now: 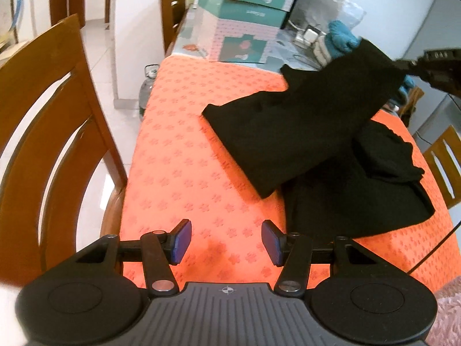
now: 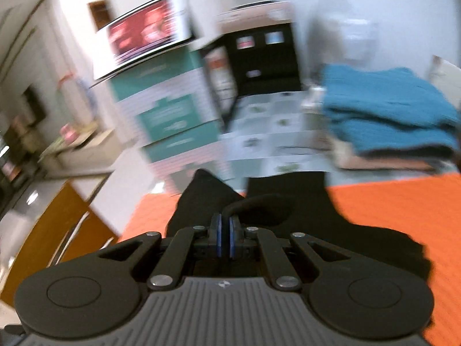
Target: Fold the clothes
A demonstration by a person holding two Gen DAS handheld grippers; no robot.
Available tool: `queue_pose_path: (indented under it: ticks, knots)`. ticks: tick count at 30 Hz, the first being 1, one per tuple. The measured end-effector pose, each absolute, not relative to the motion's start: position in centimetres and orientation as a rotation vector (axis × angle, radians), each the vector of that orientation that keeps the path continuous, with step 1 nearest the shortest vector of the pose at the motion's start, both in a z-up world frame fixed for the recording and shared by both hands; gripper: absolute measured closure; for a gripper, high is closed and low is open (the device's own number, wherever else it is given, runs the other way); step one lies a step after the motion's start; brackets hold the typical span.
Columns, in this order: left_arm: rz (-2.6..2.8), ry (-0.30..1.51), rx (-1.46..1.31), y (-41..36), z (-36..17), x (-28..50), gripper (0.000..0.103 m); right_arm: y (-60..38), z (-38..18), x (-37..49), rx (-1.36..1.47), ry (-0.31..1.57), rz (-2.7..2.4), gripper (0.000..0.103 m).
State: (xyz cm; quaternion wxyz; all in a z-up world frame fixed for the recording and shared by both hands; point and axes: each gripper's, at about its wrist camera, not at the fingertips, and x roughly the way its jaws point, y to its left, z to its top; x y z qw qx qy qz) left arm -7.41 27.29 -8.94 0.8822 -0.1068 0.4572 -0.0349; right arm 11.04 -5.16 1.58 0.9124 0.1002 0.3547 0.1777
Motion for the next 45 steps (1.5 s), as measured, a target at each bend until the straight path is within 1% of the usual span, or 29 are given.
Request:
queue_pose_path:
  ticks: [6,11,18,26,29,35,37,45]
  knots:
    - [-0.138,0.959,-0.164,25.5,-9.1,-5.5,0.046,-11.1,0.5,9.8,0.271,0.725,0.229,0.097]
    - [-0.192,0.972,-0.105,23.6,-9.9,-3.2,0.046,-13.7,0.2,8.8,0.296,0.706,0.157,0.097]
    - [-0.263,0.972,-0.08,21.3,-11.0,0.0,0.045,-15.8,1.3,8.2,0.313,0.658,0.117,0.097]
    - [-0.24,0.984,-0.076,18.9,-12.8,2.6,0.046,-15.0,2.2,8.4,0.293,0.657,0.147,0.097]
    - [-0.148,0.977,-0.102,19.7,-13.1,2.7,0.046,-14.7,3.4,8.3,0.299,0.627,0.159,0.097]
    - [-0.041,0.979,-0.247,23.0,-13.4,2.0,0.046,-14.8,5.6,6.8,0.312,0.538,0.146,0.097]
    - [-0.035,0.979,-0.261,23.4,-13.5,1.9,0.046,-14.9,4.6,6.5,0.292,0.563,0.123,0.097]
    - [-0.075,0.974,-0.254,23.4,-13.0,1.3,0.047,-16.8,-2.2,6.7,0.236,0.754,-0.017,0.097]
